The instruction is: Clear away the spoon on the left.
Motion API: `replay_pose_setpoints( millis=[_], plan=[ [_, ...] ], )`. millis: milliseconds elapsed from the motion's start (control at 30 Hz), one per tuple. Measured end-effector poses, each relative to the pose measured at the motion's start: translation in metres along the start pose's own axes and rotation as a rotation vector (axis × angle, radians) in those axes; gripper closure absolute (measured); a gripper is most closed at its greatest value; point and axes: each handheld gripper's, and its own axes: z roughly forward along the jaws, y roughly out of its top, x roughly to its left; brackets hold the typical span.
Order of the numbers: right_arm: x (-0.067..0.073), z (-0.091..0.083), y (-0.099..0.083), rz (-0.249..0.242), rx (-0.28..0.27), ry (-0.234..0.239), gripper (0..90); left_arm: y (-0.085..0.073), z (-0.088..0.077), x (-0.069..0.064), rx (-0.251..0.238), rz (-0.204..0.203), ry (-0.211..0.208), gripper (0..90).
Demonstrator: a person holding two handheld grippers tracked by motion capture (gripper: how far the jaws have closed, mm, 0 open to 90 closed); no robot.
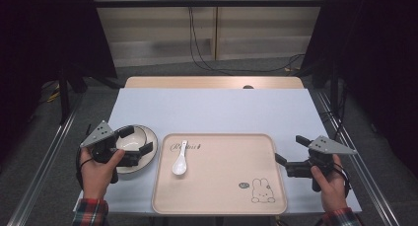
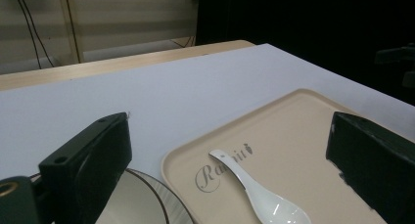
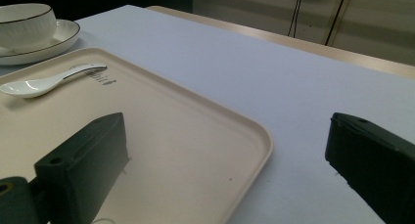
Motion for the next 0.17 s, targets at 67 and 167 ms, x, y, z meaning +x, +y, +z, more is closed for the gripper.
replay_pose_setpoints(
  millis=[67, 167],
  plan=[
    [0.0000, 0.0006, -0.0004, 0.000, 0.002, -0.004, 1.5, -0.0001, -0.0007, 0.0004, 0.000, 0.001, 0.008, 2.8],
    [-0.0001, 0.0018, -0.0009, 0.003, 0.009, -0.008, 1.4, 0.0002, -0.0012, 0.0003, 0.001, 0.001, 0.008, 2.8]
  ],
)
